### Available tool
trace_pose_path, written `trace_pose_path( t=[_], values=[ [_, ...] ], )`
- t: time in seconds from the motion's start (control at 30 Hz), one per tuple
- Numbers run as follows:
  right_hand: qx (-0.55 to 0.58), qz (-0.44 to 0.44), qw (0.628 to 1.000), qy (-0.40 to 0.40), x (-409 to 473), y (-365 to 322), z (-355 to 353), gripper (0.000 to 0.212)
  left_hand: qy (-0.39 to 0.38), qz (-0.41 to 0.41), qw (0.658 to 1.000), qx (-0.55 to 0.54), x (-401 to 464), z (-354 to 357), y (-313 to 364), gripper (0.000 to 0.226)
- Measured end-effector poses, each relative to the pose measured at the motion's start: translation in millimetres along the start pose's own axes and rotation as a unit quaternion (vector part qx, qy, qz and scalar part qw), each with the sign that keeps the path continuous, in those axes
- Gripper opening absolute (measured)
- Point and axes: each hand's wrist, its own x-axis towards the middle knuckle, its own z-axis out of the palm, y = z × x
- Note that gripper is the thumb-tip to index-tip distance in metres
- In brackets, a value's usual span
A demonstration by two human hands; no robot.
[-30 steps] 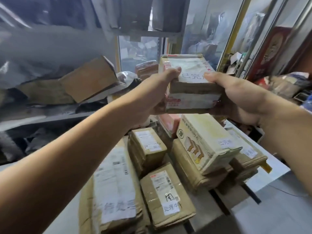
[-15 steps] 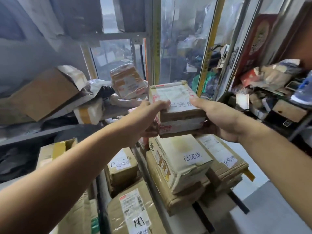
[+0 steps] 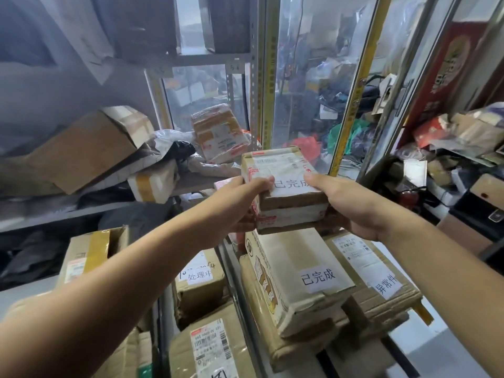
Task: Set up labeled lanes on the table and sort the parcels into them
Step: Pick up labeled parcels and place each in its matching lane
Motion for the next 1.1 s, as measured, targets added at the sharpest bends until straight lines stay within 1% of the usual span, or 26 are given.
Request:
trace_pose_path(
  t=[0.07, 0.17, 0.23, 0.3, 0.5, 0.6, 0.67, 0.83, 1.0, 1.1],
  values=[
    [-0.007, 0.014, 1.0, 0.005, 4.8, 8.5, 2.9, 0.025, 0.004, -0.001, 1.0, -0.005, 1.2, 3.9, -6.1, 0.026],
    [-0.002, 0.032, 0.999, 0.017, 13.8, 24.9, 7.5, 0.021, 0.023, -0.018, 0.999, -0.019, 2.4, 13.1, -15.5, 0.035],
    [-0.009, 0.031, 0.999, 0.006, 19.2, 34.8, 8.0, 0.019, 0.029, -0.03, 0.999, -0.018, 5.1, 17.7, -24.3, 0.042],
    [-0.02, 0.019, 1.0, -0.002, 22.2, 41.8, 7.5, 0.017, 0.033, -0.033, 0.999, -0.018, 7.2, 19.6, -31.5, 0.042],
    [-0.028, 0.003, 0.999, 0.016, 27.9, 46.8, 8.0, 0.014, 0.058, -0.037, 0.998, -0.009, 13.8, 20.3, -37.4, 0.039],
    [-0.032, -0.006, 0.999, 0.026, 29.3, 44.0, 5.8, 0.017, 0.088, -0.028, 0.996, 0.0, 15.3, 23.2, -38.0, 0.038],
    [-0.036, -0.005, 0.999, 0.032, 31.4, 44.7, 2.2, 0.019, 0.096, -0.026, 0.995, -0.002, 17.3, 25.6, -39.5, 0.038],
    [-0.05, 0.004, 0.999, 0.012, 33.9, 55.3, -3.3, 0.017, 0.102, -0.037, 0.994, 0.02, 21.0, 34.2, -48.6, 0.047],
    [-0.087, 0.004, 0.996, 0.013, 35.3, 56.6, -3.6, 0.016, 0.125, -0.06, 0.99, 0.003, 24.3, 33.6, -49.6, 0.06],
    [-0.095, 0.0, 0.995, 0.007, 35.3, 55.0, -2.9, 0.012, 0.13, -0.052, 0.99, 0.004, 21.9, 32.1, -49.8, 0.063]
  ],
)
